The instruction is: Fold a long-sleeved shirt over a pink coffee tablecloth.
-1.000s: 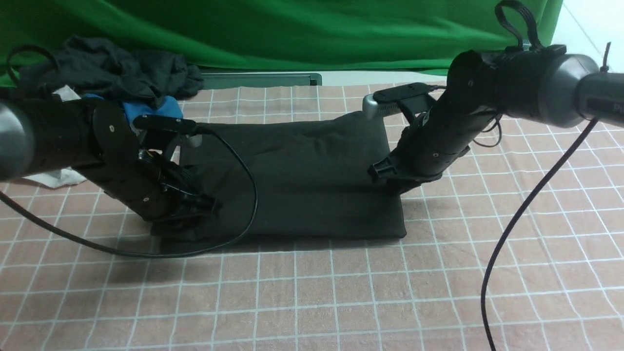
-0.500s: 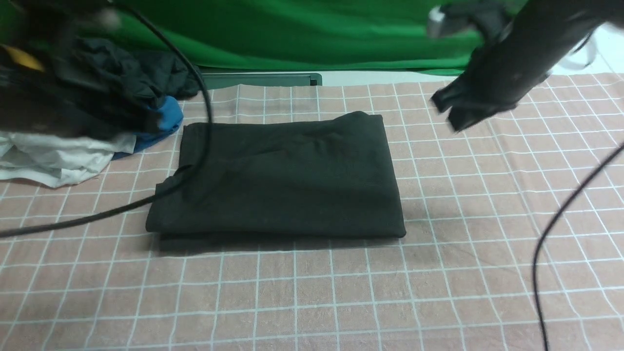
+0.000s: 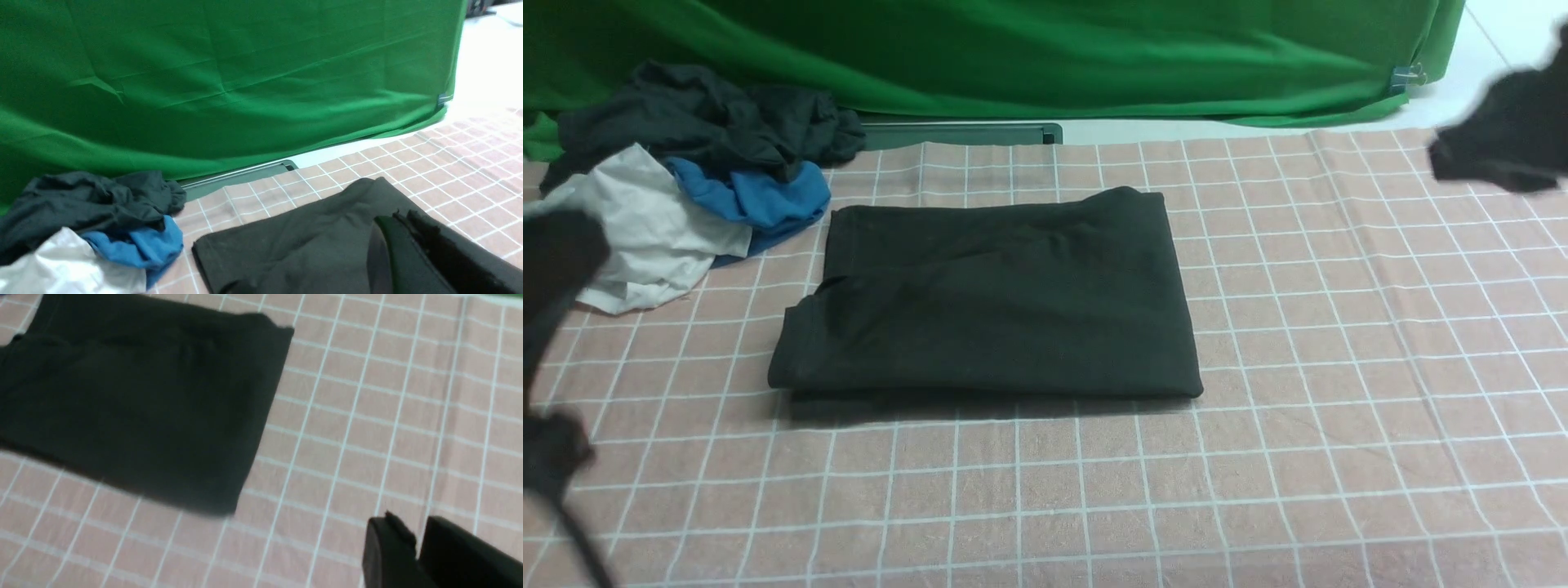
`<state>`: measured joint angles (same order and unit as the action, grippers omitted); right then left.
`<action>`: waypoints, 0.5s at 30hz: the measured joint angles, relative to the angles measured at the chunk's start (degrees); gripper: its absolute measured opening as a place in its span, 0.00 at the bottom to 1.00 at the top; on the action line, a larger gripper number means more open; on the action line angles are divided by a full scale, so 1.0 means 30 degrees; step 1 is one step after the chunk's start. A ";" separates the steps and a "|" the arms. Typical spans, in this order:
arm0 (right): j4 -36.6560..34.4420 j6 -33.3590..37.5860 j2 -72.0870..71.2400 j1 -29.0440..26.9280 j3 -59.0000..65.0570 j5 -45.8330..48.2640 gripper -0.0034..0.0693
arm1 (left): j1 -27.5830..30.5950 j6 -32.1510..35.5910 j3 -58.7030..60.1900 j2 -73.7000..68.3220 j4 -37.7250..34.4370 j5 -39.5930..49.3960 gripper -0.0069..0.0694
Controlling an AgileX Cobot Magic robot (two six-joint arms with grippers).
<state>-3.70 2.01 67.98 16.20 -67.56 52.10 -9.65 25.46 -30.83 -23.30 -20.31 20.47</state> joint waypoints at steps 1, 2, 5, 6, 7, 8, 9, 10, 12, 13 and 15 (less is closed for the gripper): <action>0.0000 -0.0041 -0.1255 0.0000 0.1034 0.0424 0.20 | 0.0000 0.0635 0.0965 0.1048 -0.0563 -0.0421 0.12; 0.0000 -0.0118 -0.1764 0.0000 0.1612 0.0569 0.20 | 0.0000 0.0897 0.1458 0.1393 -0.0831 -0.0569 0.12; 0.0000 -0.0780 -0.3930 0.0000 0.3561 0.1182 0.20 | 0.0000 0.1778 0.2687 0.2549 -0.1368 -0.1090 0.12; 0.0000 -0.1234 -0.5466 0.0000 0.4936 0.1438 0.20 | 0.0000 0.2012 0.3307 0.3102 -0.1586 -0.1566 0.12; 0.0000 -0.1297 -0.5654 0.0000 0.5107 0.1439 0.20 | 0.0000 0.2013 0.3369 0.3219 -0.1583 -0.1665 0.12; 0.0000 -0.1740 -0.7197 0.0000 0.6260 0.1410 0.20 | 0.0000 0.2057 0.3705 0.3476 -0.1647 -0.1948 0.12; 0.0000 -0.2140 -0.8166 0.0000 0.7174 0.1321 0.18 | 0.0000 0.2077 0.3854 0.3636 -0.1647 -0.2141 0.12; 0.0000 -0.2413 -0.8938 0.0000 0.7719 0.1163 0.16 | 0.0000 0.2077 0.3917 0.3669 -0.1647 -0.2230 0.12; 0.0000 -0.3007 -1.0653 0.0000 0.8769 0.0674 0.10 | 0.0000 0.2092 0.4007 0.3692 -0.1647 -0.2335 0.12; 0.0000 -0.3235 -1.1543 0.0000 0.9251 0.0267 0.09 | 0.0000 0.2092 0.4028 0.3708 -0.1647 -0.2405 0.12; 0.0000 -0.3529 -1.2826 0.0000 0.9958 -0.0529 0.09 | 0.0000 0.2135 0.4093 0.3708 -0.1647 -0.2481 0.12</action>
<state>-3.70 -8.58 29.50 16.20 -37.69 50.51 -9.65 31.86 -18.55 -12.17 -25.25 13.03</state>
